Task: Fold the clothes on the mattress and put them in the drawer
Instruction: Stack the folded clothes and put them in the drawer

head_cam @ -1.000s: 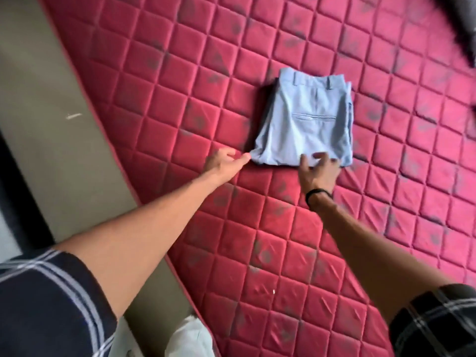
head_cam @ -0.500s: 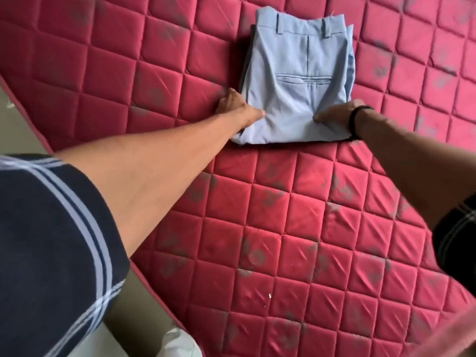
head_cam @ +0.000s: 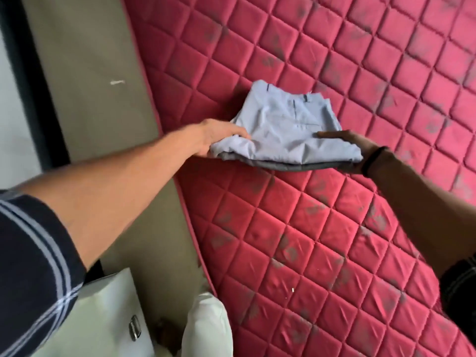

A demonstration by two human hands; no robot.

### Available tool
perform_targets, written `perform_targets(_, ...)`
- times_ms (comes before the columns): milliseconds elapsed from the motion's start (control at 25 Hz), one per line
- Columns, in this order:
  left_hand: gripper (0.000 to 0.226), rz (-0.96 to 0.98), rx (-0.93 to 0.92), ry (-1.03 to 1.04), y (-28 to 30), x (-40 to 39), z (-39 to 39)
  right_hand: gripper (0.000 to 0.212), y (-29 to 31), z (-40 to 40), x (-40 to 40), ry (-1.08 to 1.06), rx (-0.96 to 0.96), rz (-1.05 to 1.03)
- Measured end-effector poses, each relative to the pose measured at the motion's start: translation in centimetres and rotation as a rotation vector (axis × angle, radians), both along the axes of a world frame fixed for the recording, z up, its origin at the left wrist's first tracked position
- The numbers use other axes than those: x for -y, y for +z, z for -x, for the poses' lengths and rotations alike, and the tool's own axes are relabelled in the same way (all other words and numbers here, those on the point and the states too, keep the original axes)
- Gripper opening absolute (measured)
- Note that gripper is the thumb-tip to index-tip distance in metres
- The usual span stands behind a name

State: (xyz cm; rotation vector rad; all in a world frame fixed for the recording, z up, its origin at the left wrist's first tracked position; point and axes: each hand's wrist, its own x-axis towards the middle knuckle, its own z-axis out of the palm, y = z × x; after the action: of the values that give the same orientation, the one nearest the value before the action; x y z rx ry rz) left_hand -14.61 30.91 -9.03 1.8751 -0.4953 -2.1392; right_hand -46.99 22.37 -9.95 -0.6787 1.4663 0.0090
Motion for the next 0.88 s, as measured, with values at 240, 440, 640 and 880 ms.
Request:
perform_targets(240,0.070,-0.033,-0.057,0.247,5.9,-17.7,-14.0,0.079,4.5,-17.1,-6.0,0.324,0.193,-0.176)
perform_targets(440,0.049,-0.024,-0.147,0.594,10.5,-35.4,-18.8,0.073,5.9,-30.2,-14.0,0.693,0.067,-0.136)
perform_targets(640,0.024,0.007,-0.189,0.947,11.4,-54.9,-18.8,0.080,7.1,-42.0,-27.7,0.988,0.040,-0.182)
perform_targets(880,0.076,-0.098,-0.100,1.353,7.1,-77.6,-13.6,0.023,10.6,-52.2,-51.0,1.409,0.062,-0.238)
